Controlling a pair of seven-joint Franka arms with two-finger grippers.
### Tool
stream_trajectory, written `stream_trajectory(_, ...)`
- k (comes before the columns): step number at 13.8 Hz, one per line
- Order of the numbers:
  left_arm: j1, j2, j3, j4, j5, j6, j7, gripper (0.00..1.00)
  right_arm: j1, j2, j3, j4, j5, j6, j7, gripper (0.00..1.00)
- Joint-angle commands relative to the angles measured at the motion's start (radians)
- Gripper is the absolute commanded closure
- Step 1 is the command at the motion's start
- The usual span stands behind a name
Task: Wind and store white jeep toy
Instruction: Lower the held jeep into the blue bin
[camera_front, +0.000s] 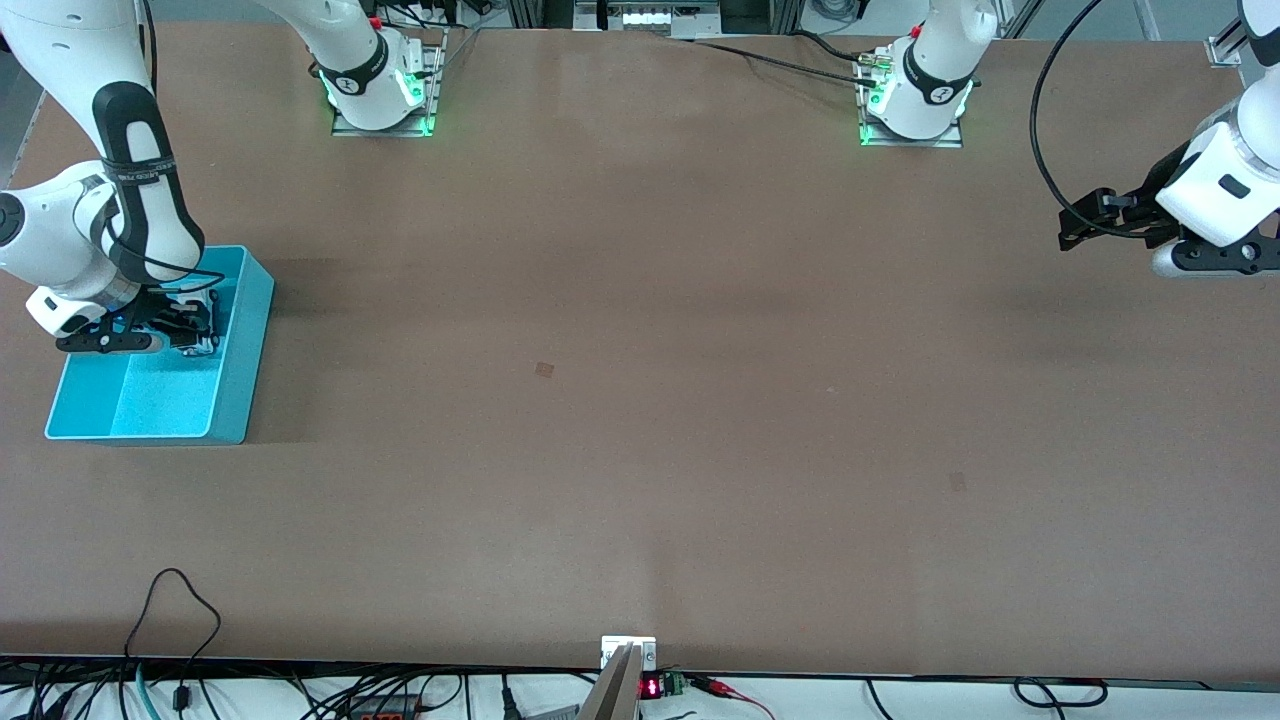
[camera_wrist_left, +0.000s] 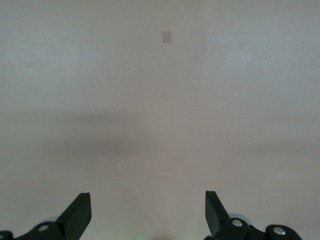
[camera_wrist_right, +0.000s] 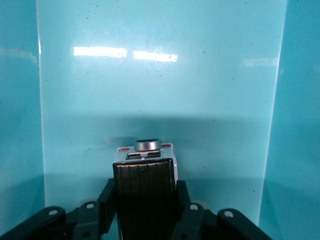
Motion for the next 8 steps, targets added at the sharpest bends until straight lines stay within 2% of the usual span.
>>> stream_trajectory(1, -0.005, 0.015, -0.001, 0.032, 0.017, -0.023, -0.011, 0.00, -0.004, 0.004, 0.011, 0.003, 0.022, 0.010, -0.032, 0.24)
stream_trajectory(2, -0.007, 0.015, -0.001, 0.032, 0.017, -0.023, -0.011, 0.00, 0.000, -0.002, 0.011, 0.006, 0.022, 0.008, -0.034, 0.03)
stream_trajectory(3, -0.007, 0.015, -0.001, 0.032, 0.017, -0.023, -0.011, 0.00, 0.005, -0.011, 0.011, 0.012, 0.022, 0.005, -0.049, 0.00)
stream_trajectory(8, -0.007, 0.015, -0.001, 0.032, 0.017, -0.021, -0.011, 0.00, 0.022, -0.103, 0.010, 0.072, 0.021, -0.002, -0.191, 0.00)
